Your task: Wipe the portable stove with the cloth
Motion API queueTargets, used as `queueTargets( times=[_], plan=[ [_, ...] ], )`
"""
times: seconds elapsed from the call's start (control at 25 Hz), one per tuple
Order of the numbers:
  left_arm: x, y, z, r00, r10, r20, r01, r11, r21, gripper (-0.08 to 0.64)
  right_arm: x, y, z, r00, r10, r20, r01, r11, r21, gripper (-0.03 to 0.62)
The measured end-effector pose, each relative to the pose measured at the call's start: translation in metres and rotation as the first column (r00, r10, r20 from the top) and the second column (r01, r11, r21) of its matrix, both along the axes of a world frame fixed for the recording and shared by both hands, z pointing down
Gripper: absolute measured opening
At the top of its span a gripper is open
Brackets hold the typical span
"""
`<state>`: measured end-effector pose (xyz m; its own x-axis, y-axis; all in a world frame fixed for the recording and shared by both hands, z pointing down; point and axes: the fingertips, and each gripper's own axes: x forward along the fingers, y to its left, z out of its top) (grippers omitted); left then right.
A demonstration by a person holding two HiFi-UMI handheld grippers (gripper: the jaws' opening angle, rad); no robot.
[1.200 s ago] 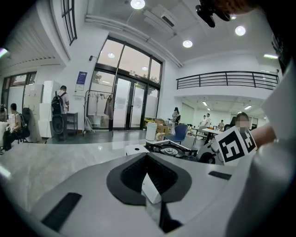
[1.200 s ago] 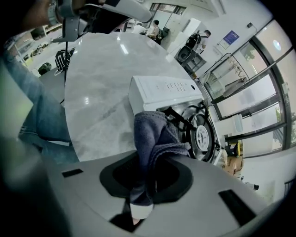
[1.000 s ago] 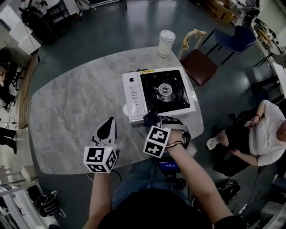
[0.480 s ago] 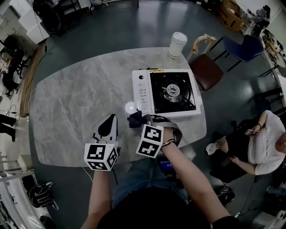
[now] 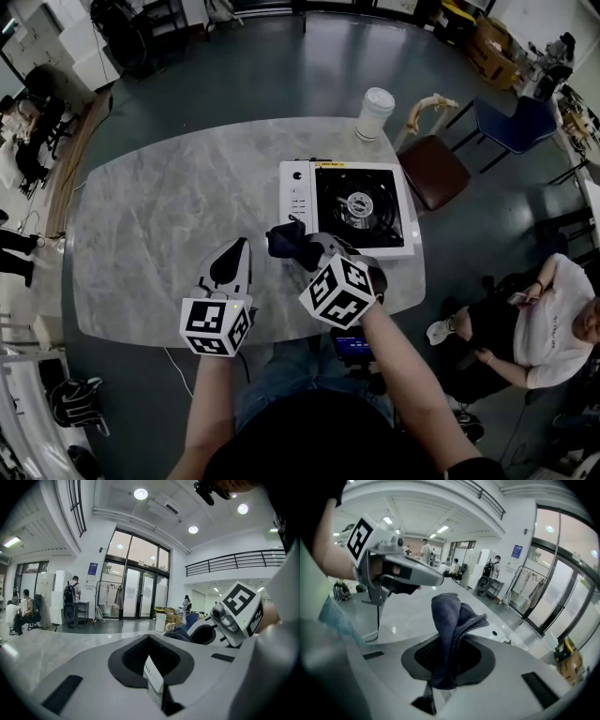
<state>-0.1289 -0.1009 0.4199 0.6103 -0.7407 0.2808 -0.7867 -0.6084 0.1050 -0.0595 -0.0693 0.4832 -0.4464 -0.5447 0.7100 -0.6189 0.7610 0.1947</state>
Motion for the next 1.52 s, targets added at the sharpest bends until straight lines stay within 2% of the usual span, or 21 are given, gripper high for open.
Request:
queueTargets(
  times=[0.08, 0.2, 0.28, 0.36, 0.4, 0.48, 0.56, 0.64, 0.8, 0.88, 1.0, 1.28, 1.52],
  plan=[
    [0.005, -0.001, -0.006, 1.000, -0.007, -0.001, 0.007, 1.000, 0.016, 0.011, 0.003, -0.006, -0.016, 0.987, 0.053, 0.150, -0.053, 0.999, -0.006, 0.075],
    [0.010, -0.003, -0.015, 1.000, -0.023, -0.007, 0.024, 0.999, 0.035, 0.011, 0.016, -0.018, -0.038, 0.933, 0.130, 0.336, -0.136, 0.991, -0.007, 0.075],
    [0.014, -0.004, -0.019, 0.999, -0.031, -0.012, 0.032, 0.999, 0.044, 0.011, 0.024, -0.023, -0.048, 0.871, 0.181, 0.457, -0.180, 0.983, -0.047, 0.075],
    [0.020, -0.004, -0.022, 0.999, -0.035, -0.015, 0.035, 0.998, 0.054, 0.011, 0.032, -0.025, -0.048, 0.794, 0.260, 0.550, -0.207, 0.965, -0.159, 0.075],
    [0.023, -0.003, -0.024, 0.999, -0.037, -0.016, 0.037, 0.998, 0.058, 0.011, 0.036, -0.025, -0.043, 0.758, 0.322, 0.567, -0.225, 0.945, -0.236, 0.075],
    [0.027, -0.003, -0.027, 0.999, -0.040, -0.014, 0.041, 0.997, 0.065, 0.011, 0.046, -0.028, -0.023, 0.701, 0.477, 0.531, -0.300, 0.872, -0.387, 0.075],
    [0.028, -0.002, -0.028, 0.999, -0.044, -0.007, 0.045, 0.997, 0.068, 0.011, 0.052, -0.034, -0.001, 0.673, 0.583, 0.455, -0.376, 0.799, -0.469, 0.075],
    [0.026, -0.001, -0.027, 0.999, -0.051, -0.002, 0.051, 0.996, 0.067, 0.011, 0.053, -0.040, 0.019, 0.686, 0.617, 0.386, -0.412, 0.766, -0.493, 0.075],
    [0.016, 0.000, -0.023, 0.997, -0.072, 0.007, 0.072, 0.996, 0.056, 0.011, 0.048, -0.047, 0.054, 0.736, 0.631, 0.244, -0.451, 0.726, -0.519, 0.075],
    [0.009, -0.001, -0.021, 0.996, -0.089, 0.009, 0.088, 0.995, 0.048, 0.011, 0.048, -0.050, 0.067, 0.752, 0.631, 0.191, -0.470, 0.716, -0.516, 0.075],
    [0.002, -0.005, -0.016, 0.994, -0.107, 0.010, 0.107, 0.994, 0.039, 0.011, 0.047, -0.055, 0.074, 0.764, 0.625, 0.161, -0.473, 0.712, -0.520, 0.075],
    [-0.002, -0.023, -0.011, 0.991, -0.134, 0.006, 0.134, 0.991, 0.021, 0.011, 0.058, -0.080, 0.075, 0.761, 0.639, 0.113, -0.478, 0.670, -0.569, 0.075],
    [-0.001, -0.036, 0.000, 0.988, -0.156, 0.012, 0.156, 0.988, -0.005, 0.011, 0.074, -0.122, 0.077, 0.749, 0.655, 0.097, -0.504, 0.659, -0.558, 0.075]
  ],
)
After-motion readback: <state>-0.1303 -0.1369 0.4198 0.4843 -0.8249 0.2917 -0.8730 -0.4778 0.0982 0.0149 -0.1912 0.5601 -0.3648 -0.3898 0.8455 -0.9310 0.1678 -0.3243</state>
